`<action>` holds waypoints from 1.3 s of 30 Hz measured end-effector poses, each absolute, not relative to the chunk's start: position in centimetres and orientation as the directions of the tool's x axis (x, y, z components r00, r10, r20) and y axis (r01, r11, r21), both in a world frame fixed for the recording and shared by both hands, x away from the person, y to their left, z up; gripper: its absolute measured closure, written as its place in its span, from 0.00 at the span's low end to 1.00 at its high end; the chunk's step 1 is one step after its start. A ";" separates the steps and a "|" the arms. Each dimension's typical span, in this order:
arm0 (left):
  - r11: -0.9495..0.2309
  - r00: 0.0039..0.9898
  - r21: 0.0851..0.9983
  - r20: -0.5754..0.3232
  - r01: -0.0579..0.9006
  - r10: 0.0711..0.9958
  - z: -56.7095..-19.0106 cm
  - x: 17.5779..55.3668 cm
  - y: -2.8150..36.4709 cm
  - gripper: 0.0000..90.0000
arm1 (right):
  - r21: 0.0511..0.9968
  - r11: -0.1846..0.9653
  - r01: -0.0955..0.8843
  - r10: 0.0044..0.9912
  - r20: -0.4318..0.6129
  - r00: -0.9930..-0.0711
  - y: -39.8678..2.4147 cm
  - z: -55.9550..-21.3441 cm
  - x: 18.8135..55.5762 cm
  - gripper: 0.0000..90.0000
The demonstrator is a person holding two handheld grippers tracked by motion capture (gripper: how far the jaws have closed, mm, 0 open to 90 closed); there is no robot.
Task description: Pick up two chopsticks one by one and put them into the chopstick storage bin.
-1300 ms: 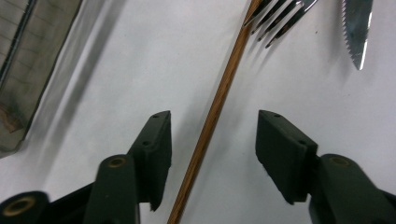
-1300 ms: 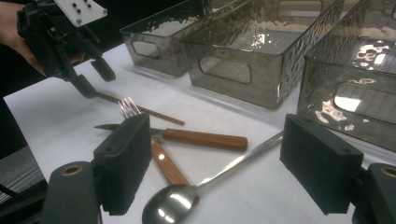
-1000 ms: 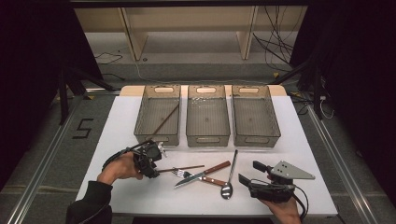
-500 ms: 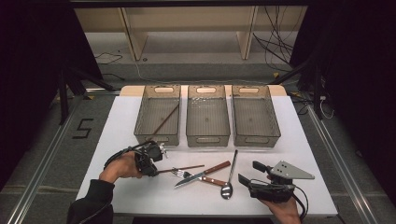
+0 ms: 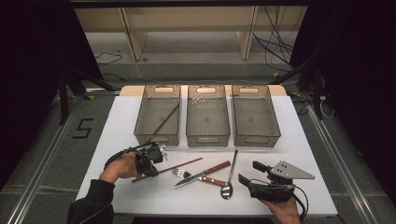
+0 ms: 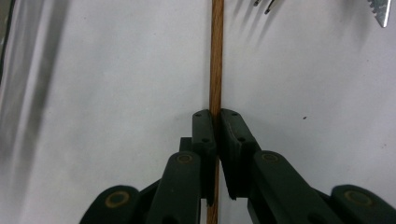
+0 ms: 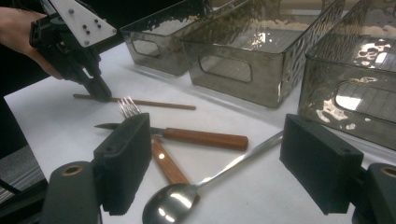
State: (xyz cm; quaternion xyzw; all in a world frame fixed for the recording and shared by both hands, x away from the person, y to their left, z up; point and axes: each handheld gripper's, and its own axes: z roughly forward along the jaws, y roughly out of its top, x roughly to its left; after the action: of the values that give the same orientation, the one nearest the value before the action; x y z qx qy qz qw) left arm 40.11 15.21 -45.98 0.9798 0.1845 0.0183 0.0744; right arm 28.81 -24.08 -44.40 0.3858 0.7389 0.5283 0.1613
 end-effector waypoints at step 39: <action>-0.722 0.806 0.496 0.070 0.483 0.587 -39.4 40.1 17.2 0.94 | 0.905 0.144 0.401 0.744 0.168 -0.646 -24.1 -44.4 28.8 0.28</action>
State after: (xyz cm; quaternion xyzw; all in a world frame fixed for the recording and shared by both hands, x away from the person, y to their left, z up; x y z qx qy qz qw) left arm 40.14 17.18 -39.44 0.9211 0.2903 0.1117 0.2341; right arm 28.81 -24.13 -44.40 0.3876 0.7385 0.5271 0.1631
